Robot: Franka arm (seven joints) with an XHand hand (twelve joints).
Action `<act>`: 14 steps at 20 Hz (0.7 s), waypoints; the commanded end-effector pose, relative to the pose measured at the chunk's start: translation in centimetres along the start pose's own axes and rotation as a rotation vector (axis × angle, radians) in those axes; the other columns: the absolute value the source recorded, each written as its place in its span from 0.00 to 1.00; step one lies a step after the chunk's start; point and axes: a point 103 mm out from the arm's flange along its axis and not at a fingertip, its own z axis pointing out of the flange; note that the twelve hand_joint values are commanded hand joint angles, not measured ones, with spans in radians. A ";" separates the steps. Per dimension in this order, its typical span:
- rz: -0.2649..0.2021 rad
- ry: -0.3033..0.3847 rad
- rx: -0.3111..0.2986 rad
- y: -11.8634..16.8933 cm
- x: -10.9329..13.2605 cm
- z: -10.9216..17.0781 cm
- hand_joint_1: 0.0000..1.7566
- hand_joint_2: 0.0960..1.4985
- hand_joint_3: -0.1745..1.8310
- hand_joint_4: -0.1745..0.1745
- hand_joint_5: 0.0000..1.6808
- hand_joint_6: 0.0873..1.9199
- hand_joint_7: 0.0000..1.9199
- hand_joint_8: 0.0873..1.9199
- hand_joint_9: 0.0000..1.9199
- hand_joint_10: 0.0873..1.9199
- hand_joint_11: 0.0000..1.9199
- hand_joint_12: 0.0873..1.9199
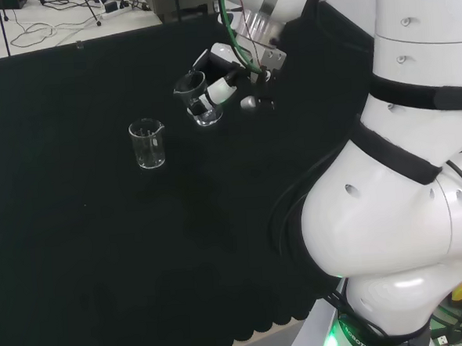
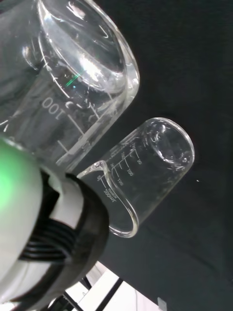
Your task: Pour the water from the handheld beaker into the one on the table.
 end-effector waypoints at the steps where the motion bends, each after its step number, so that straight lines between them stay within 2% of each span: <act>1: -0.008 -0.029 0.041 0.0 1.1 -0.2 0.74 0.38 0.39 0.70 0.81 0.21 0.81 0.02 0.76 0.01 0.59 0.41; 14: 0.015 -0.176 0.190 2.4 2.2 0.1 0.74 0.38 0.39 0.70 0.81 0.21 0.81 0.02 0.76 0.01 0.59 0.41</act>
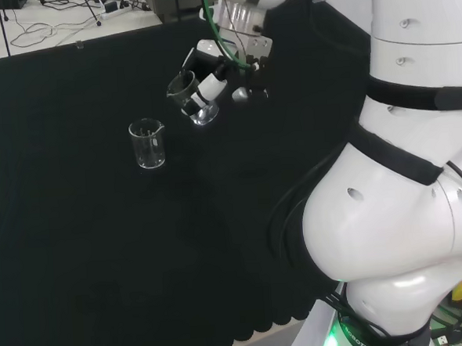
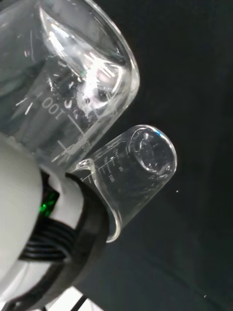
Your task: Pour the water from the handheld beaker into the one on the table.
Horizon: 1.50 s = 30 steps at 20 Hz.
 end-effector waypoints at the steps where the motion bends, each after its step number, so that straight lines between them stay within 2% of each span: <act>1: 0.006 -0.074 0.087 1.2 0.8 0.5 0.74 0.38 0.39 0.69 0.81 0.21 0.81 0.02 0.76 0.01 0.59 0.41; 3: 0.009 -0.090 0.115 1.6 0.9 0.6 0.74 0.38 0.40 0.69 0.80 0.22 0.80 0.04 0.76 0.01 0.58 0.42; 6: 0.011 -0.113 0.146 2.0 1.1 0.7 0.74 0.37 0.42 0.68 0.78 0.28 0.76 0.14 0.75 0.03 0.58 0.42; 8: 0.012 -0.127 0.164 2.3 1.3 0.7 0.74 0.37 0.43 0.68 0.77 0.29 0.75 0.17 0.75 0.04 0.58 0.43; 14: 0.009 -0.177 0.220 2.9 2.1 0.5 0.74 0.36 0.44 0.68 0.76 0.31 0.74 0.20 0.75 0.05 0.58 0.43; 30: 0.026 -0.316 0.348 3.8 3.8 -0.2 0.74 0.36 0.44 0.68 0.76 0.32 0.74 0.20 0.75 0.05 0.58 0.43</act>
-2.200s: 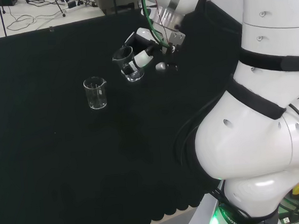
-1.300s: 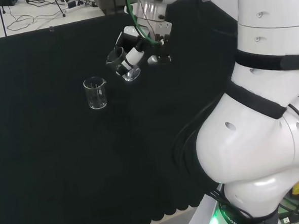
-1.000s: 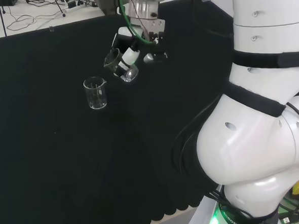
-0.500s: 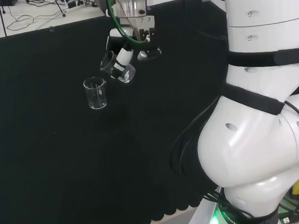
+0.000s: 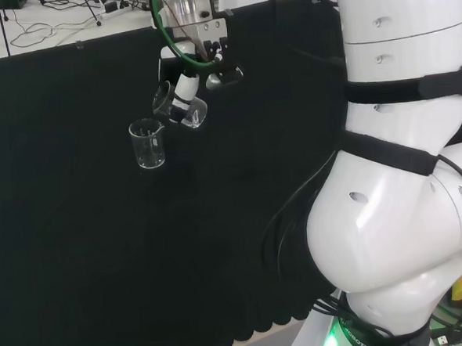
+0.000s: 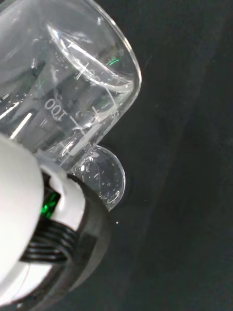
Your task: Pour the water from the handheld beaker into the one on the table.
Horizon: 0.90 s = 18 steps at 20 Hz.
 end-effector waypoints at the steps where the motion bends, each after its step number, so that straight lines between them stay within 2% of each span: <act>1: 0.014 -0.051 0.049 0.1 0.6 -0.3 0.74 0.36 0.44 0.68 0.76 0.32 0.74 0.20 0.75 0.05 0.58 0.43; 18: 0.061 -0.169 0.123 0.5 1.9 -1.2 0.73 0.36 0.46 0.67 0.75 0.34 0.73 0.23 0.75 0.06 0.59 0.42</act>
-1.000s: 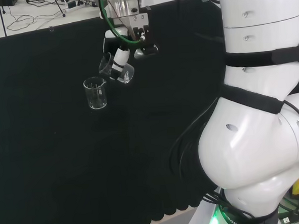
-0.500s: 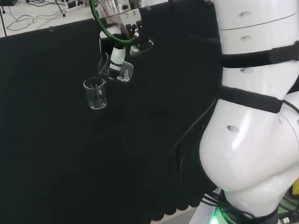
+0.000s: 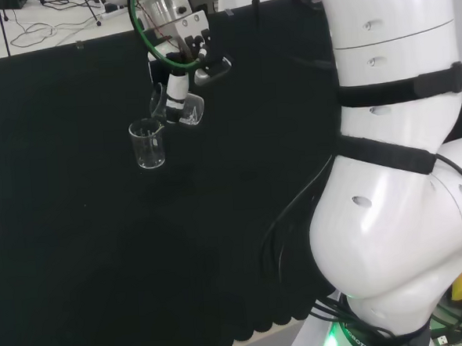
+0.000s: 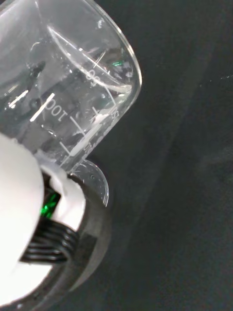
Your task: Pour the water from the handheld beaker into the one on the table.
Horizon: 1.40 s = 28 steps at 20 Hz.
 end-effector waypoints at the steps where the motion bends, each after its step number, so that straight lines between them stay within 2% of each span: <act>1: 0.019 -0.036 0.029 0.0 0.2 -0.1 0.73 0.36 0.46 0.67 0.75 0.34 0.73 0.23 0.75 0.06 0.59 0.42; 20: 0.061 -0.156 0.106 0.6 1.4 -1.1 0.73 0.36 0.46 0.66 0.74 0.36 0.72 0.26 0.74 0.08 0.59 0.42; 23: 0.069 -0.183 0.119 1.5 2.8 -1.0 0.73 0.36 0.46 0.66 0.74 0.36 0.72 0.26 0.74 0.08 0.59 0.42; 28: 0.061 -0.181 0.120 0.9 2.0 -1.4 0.73 0.36 0.46 0.66 0.74 0.36 0.72 0.26 0.74 0.08 0.59 0.42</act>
